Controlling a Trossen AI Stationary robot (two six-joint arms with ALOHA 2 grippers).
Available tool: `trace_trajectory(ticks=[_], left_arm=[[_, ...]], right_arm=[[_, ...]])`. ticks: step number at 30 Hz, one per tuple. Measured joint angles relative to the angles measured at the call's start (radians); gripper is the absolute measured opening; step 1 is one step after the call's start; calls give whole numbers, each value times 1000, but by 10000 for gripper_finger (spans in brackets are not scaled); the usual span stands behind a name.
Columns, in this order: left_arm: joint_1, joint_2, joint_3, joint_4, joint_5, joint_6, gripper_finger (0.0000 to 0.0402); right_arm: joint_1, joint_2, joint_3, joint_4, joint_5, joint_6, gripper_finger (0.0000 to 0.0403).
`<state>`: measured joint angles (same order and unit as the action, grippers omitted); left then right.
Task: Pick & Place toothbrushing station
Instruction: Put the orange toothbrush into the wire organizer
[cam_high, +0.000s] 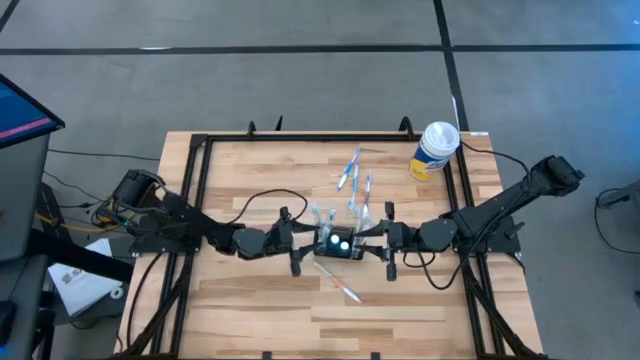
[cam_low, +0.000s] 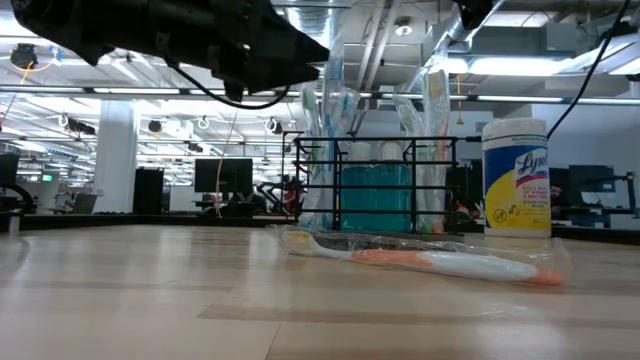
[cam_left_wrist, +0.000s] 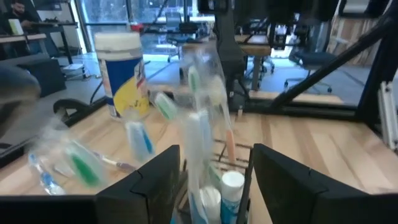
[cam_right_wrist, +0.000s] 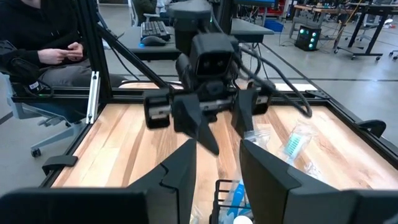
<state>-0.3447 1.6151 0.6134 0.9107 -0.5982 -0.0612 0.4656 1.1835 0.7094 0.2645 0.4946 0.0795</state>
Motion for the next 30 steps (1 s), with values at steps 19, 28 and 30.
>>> trace_trajectory(ticks=[19,28,30], left_arm=[[-103,-169,-92,-2,1,2,193],[-114,-169,-92,-3,1,3,192],[-114,-169,-92,-3,1,3,192]], right_arm=[[35,0,0,-42,-79,118,113],[145,0,0,-148,-74,293,113],[172,6,0,-186,-73,342,113]])
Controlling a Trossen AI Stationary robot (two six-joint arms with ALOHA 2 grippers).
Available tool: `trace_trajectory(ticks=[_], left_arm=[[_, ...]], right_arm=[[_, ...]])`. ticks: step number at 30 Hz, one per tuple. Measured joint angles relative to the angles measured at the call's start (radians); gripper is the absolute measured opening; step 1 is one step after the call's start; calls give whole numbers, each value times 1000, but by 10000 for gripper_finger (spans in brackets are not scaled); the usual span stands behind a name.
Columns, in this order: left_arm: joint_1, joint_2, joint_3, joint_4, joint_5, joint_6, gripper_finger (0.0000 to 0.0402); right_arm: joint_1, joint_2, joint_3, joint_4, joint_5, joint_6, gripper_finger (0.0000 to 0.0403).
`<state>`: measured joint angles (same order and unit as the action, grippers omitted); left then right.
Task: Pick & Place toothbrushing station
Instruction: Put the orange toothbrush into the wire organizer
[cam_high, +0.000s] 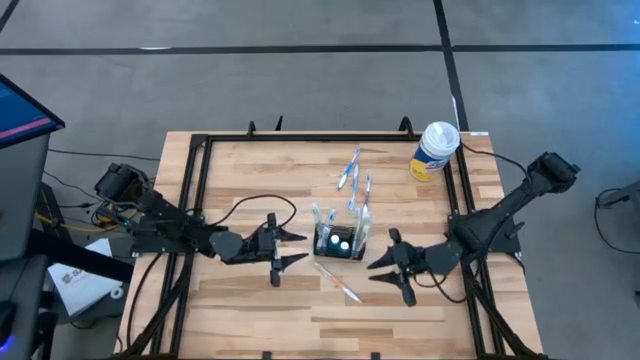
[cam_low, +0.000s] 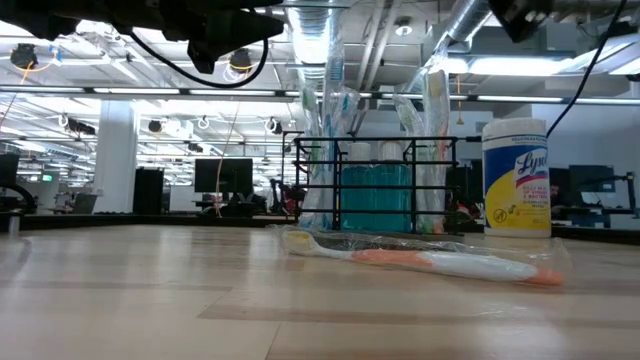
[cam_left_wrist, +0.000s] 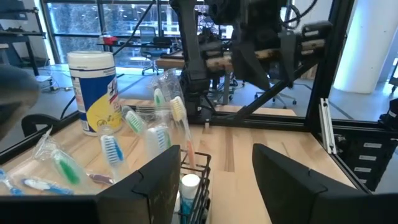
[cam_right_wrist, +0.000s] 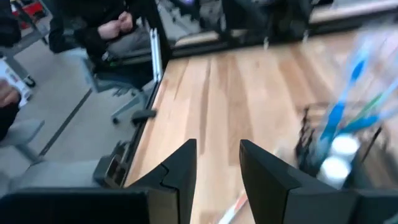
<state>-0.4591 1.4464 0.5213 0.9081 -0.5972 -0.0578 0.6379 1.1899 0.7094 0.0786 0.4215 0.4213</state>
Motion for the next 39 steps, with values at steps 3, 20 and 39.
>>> trace_trajectory(ticks=[3,20,39], left_arm=[[0,0,0,0,0,0,192],[0,0,0,-2,0,0,190],[0,1,0,-3,0,0,184]], right_arm=[[36,33,0,-30,7,63,113],[88,344,0,45,8,350,113],[64,604,107,120,-16,337,113]])
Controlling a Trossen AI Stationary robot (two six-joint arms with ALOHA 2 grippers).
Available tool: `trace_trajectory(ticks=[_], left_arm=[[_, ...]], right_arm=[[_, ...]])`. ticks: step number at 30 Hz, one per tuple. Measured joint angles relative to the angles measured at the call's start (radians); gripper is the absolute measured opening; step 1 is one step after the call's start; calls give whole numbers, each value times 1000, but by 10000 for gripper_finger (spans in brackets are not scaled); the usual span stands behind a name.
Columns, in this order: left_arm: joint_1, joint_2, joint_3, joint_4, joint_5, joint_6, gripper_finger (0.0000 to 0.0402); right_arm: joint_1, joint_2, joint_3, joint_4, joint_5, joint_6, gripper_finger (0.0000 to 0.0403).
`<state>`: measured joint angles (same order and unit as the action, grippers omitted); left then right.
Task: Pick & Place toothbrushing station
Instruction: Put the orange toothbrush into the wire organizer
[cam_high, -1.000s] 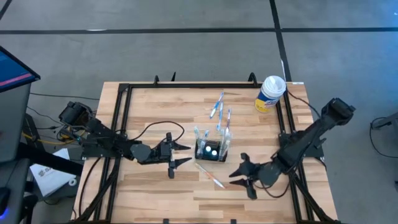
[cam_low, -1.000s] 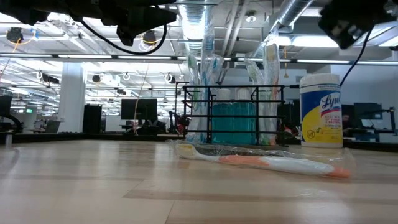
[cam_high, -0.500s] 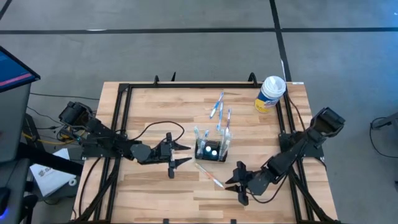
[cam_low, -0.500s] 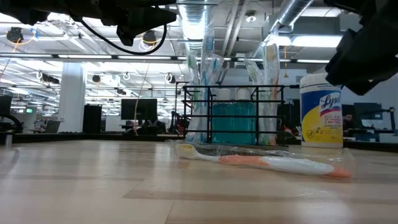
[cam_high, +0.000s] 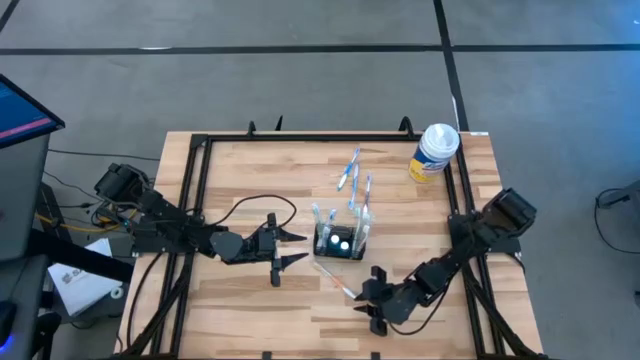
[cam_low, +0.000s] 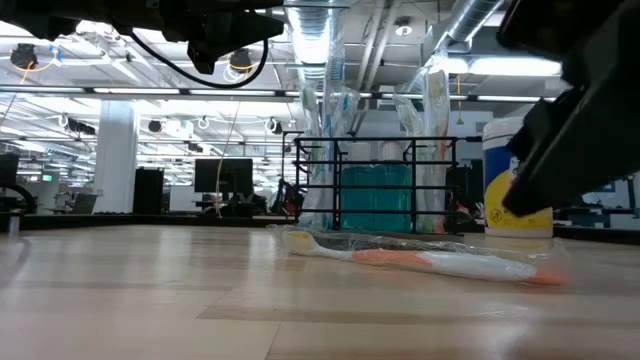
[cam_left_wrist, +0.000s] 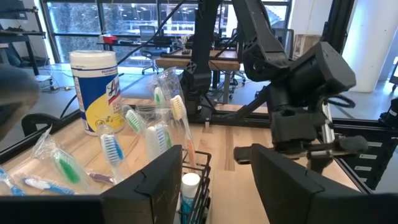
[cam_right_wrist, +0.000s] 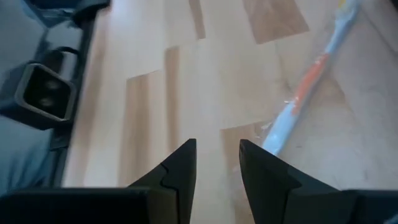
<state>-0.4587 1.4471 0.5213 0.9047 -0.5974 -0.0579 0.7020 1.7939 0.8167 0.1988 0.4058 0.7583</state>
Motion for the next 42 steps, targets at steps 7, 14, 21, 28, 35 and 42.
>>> trace_trajectory(ticks=[7,14,21,28,35,42], left_arm=[[0,0,0,0,0,0,182],[0,0,0,-1,0,0,182],[0,0,0,-1,0,0,182],[0,0,0,0,0,0,182],[0,0,0,-1,0,0,182],[0,0,0,-1,0,0,182]], right_arm=[[-39,10,15,-60,-14,28,113],[-58,10,15,-94,-14,75,113],[-59,28,14,-105,-13,105,113],[-59,28,14,-100,-13,107,113],[-54,28,14,-136,-17,142,113],[-38,27,14,-153,-21,151,113]])
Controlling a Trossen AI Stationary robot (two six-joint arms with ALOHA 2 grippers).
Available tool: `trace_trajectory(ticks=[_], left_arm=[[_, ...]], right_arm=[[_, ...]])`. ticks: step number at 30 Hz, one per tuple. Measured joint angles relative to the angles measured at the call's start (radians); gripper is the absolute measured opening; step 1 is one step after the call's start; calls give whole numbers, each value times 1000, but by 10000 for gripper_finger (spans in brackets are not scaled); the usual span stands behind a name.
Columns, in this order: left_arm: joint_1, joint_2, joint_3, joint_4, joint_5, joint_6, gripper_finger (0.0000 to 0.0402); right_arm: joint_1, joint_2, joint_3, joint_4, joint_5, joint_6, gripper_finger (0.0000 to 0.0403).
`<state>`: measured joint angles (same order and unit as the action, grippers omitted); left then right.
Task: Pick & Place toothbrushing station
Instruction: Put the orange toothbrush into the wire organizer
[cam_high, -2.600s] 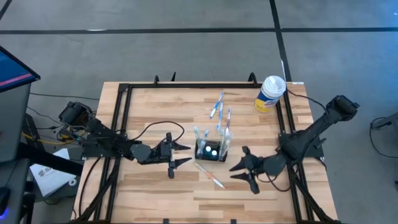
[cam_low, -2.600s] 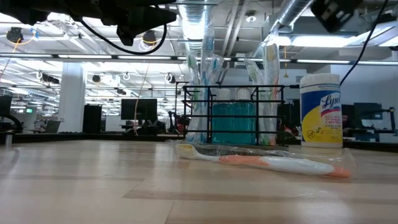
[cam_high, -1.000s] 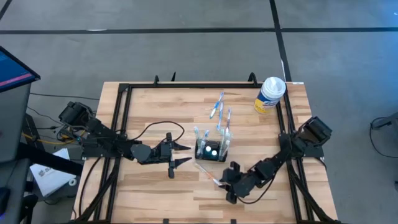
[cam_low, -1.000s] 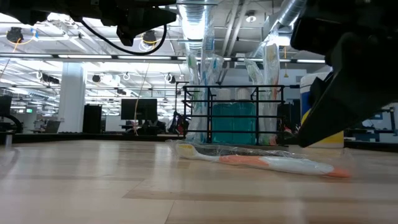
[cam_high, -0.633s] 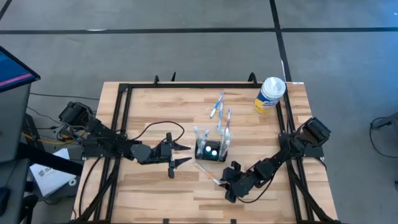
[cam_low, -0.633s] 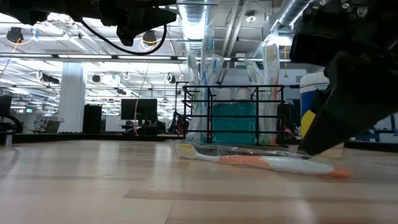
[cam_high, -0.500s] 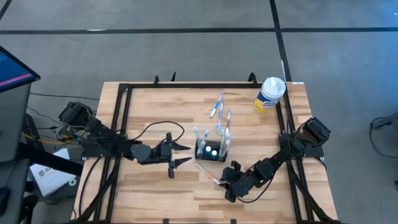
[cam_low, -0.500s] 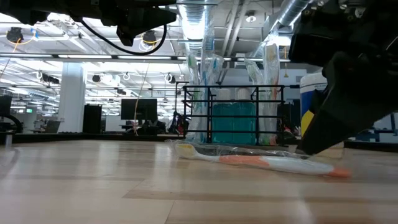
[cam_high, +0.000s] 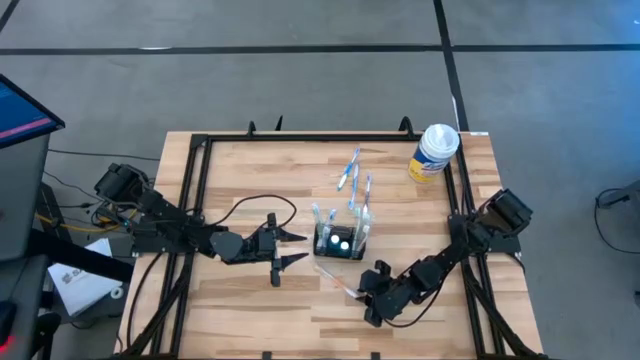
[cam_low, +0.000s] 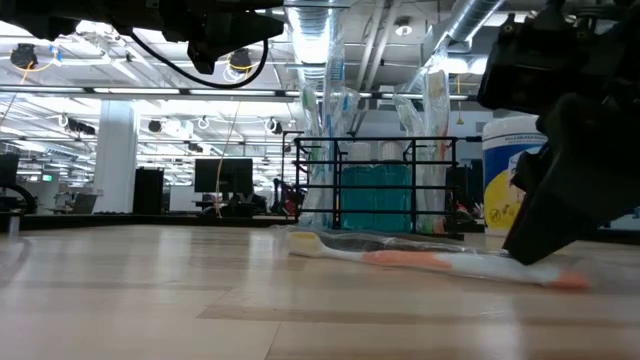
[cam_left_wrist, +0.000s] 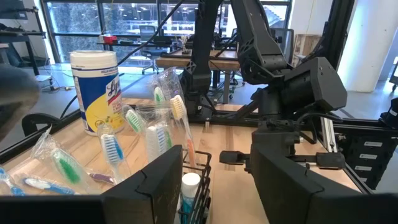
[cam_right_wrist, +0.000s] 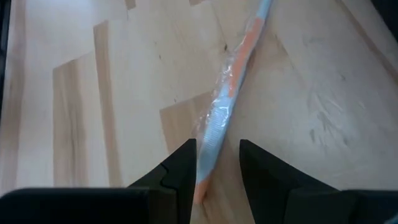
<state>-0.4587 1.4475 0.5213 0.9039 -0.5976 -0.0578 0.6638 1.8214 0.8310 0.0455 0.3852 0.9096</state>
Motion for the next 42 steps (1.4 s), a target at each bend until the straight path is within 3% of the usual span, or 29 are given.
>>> trace_trajectory(ticks=[8,16,27,42], left_arm=[[0,0,0,0,0,0,182],[0,0,0,0,0,0,182],[0,0,0,0,0,0,182],[0,0,0,1,0,0,182]], right_arm=[[4,-2,2,-48,-48,23,103],[9,-3,2,-57,-60,9,12],[11,-48,33,-109,-77,-129,1],[50,-298,34,-304,110,-162,1]])
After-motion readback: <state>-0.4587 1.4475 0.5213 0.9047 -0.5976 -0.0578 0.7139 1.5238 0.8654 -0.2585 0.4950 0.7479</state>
